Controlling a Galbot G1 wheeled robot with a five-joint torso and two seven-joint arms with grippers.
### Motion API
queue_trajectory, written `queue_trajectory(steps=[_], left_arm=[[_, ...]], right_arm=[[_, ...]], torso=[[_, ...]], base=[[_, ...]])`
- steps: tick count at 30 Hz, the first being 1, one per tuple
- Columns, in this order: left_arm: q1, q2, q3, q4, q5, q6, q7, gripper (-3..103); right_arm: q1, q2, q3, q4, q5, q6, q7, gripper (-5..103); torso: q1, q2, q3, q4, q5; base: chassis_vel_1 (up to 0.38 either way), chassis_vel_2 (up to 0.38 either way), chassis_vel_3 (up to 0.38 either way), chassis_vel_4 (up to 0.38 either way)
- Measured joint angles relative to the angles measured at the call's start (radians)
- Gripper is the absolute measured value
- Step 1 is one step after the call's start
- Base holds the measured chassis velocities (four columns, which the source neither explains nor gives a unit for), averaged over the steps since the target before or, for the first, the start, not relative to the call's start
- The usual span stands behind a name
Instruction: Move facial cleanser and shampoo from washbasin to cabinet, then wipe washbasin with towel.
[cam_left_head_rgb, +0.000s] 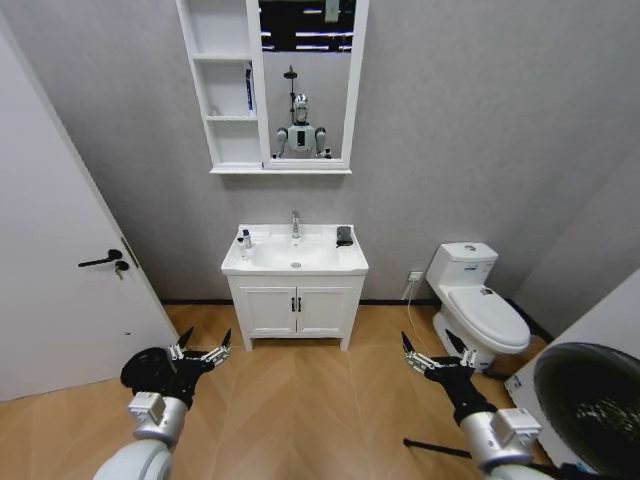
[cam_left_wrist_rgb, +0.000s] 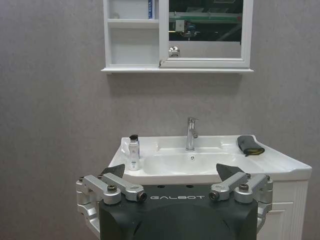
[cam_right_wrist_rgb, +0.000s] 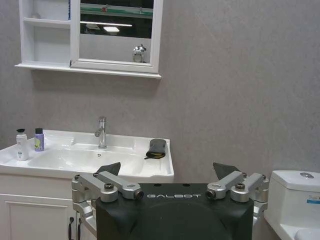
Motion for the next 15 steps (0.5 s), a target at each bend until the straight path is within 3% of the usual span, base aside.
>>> queue_trajectory(steps=[15], left_arm=[[0.002, -0.01, 0.0, 0.0, 0.004, 0.0, 0.001, 100]], right_arm=[[-0.009, 0.004, 0.002, -0.004, 0.0, 0.014, -0.001, 100]], torso=[[0.0, 0.0, 0.0, -0.0002, -0.0004]], base=[[-0.302, 0.31, 0.316, -0.309]])
